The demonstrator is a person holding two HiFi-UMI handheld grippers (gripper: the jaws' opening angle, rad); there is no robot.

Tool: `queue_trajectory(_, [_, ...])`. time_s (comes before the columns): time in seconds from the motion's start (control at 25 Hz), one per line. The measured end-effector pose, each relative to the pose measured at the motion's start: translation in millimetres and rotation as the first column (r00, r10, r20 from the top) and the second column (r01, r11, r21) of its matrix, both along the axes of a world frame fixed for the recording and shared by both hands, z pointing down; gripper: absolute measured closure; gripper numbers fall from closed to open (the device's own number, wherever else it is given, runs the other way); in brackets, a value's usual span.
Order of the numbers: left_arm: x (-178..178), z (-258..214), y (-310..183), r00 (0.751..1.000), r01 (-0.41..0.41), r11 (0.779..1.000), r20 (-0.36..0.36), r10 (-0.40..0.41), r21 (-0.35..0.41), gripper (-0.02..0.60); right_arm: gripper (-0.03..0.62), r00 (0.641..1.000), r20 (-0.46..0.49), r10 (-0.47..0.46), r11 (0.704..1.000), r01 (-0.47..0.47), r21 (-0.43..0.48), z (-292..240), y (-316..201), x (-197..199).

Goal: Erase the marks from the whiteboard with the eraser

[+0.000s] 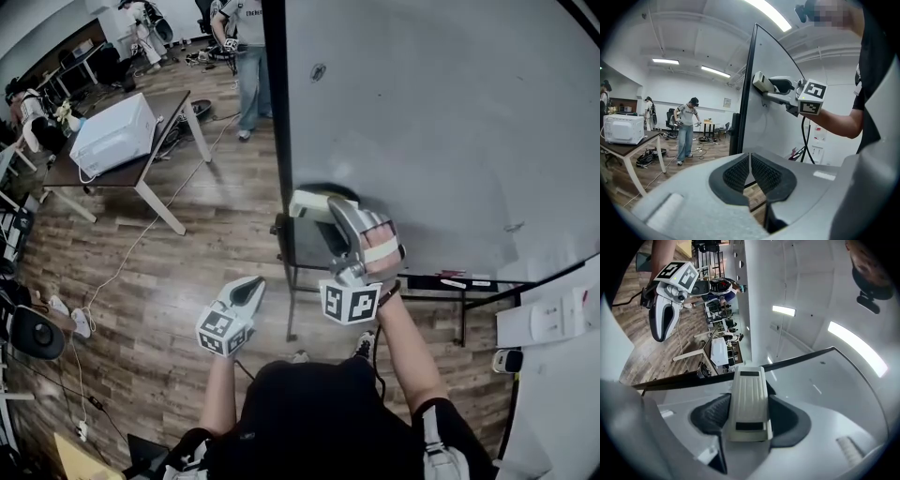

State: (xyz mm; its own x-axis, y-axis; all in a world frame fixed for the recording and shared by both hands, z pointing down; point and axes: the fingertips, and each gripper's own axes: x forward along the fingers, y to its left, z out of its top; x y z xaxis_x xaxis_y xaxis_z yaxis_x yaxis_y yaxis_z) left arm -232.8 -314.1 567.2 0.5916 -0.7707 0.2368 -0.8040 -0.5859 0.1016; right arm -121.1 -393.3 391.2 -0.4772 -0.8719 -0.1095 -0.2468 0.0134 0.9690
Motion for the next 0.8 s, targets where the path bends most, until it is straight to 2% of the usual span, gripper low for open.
queue_trajectory(0.2, [39.1, -1.4, -7.6, 0.998, -0.068, 0.998, 0.009, 0.068, 0.005, 0.557, 0.339, 0.997, 0.013, 0.072, 0.997, -0.072, -0.013, 7.2, 0.1, 52.2])
queue_trajectory(0.48, [59.0, 2.8, -14.2, 0.99, -0.14, 0.99, 0.005, 0.14, 0.0, 0.557, 0.339, 0.986, -0.048, 0.157, 0.986, -0.159, -0.043, 39.0, -2.5, 92.4])
queue_trajectory(0.64, [58.5, 6.1, -16.0, 0.989, -0.145, 0.989, -0.001, 0.145, -0.009, 0.557, 0.339, 0.982, -0.067, 0.174, 0.984, -0.177, -0.037, 45.2, -5.2, 94.2])
queue_trajectory(0.8, [53.2, 9.2, -11.5, 0.992, -0.123, 0.992, 0.001, 0.124, -0.018, 0.557, 0.339, 0.986, -0.046, 0.163, 0.985, -0.165, -0.052, 48.7, -6.4, 91.0])
